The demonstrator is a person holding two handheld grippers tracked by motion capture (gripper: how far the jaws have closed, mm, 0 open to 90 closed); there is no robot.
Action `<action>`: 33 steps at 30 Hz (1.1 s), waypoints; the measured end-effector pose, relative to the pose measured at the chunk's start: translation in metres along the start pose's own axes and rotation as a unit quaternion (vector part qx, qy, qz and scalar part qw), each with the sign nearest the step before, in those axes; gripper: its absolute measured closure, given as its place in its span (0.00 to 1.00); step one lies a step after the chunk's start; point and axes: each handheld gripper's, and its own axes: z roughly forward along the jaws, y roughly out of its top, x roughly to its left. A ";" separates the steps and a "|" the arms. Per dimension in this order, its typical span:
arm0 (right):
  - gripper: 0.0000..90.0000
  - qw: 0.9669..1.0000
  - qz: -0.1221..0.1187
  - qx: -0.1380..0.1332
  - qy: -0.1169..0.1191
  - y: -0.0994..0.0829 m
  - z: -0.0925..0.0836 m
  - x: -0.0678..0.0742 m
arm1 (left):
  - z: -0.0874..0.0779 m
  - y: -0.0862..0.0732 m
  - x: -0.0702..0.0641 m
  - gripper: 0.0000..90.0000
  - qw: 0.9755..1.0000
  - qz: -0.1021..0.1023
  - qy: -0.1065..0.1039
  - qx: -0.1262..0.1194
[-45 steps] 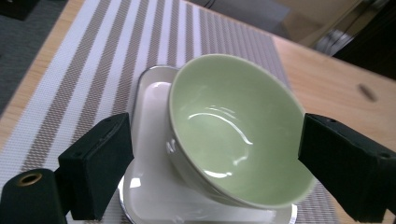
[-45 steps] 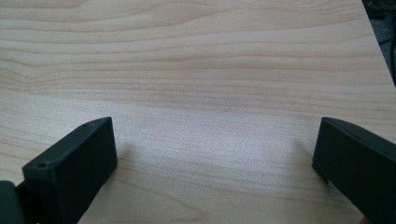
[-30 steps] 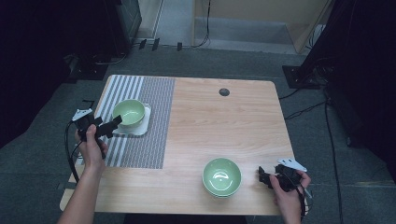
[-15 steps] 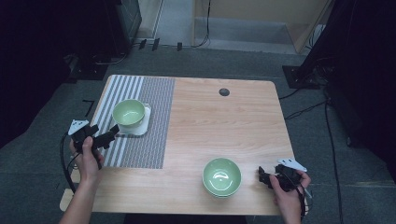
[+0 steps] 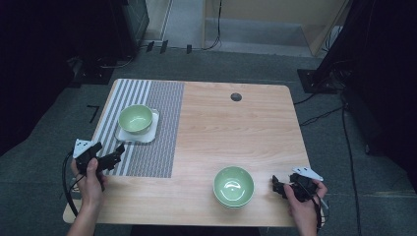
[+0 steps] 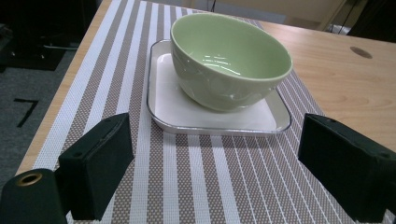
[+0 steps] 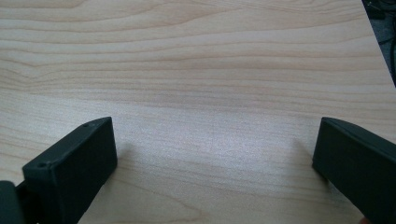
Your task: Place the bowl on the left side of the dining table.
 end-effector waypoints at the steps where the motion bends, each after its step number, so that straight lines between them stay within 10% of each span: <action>1: 0.00 1.000 0.000 0.000 0.000 0.000 0.000 0.000 | 0.000 0.000 0.000 0.11 1.000 0.000 0.000 0.000; 33: 0.00 1.000 0.000 0.000 0.000 0.000 0.000 0.000 | -0.036 -0.042 0.012 0.11 0.998 0.033 0.026 0.038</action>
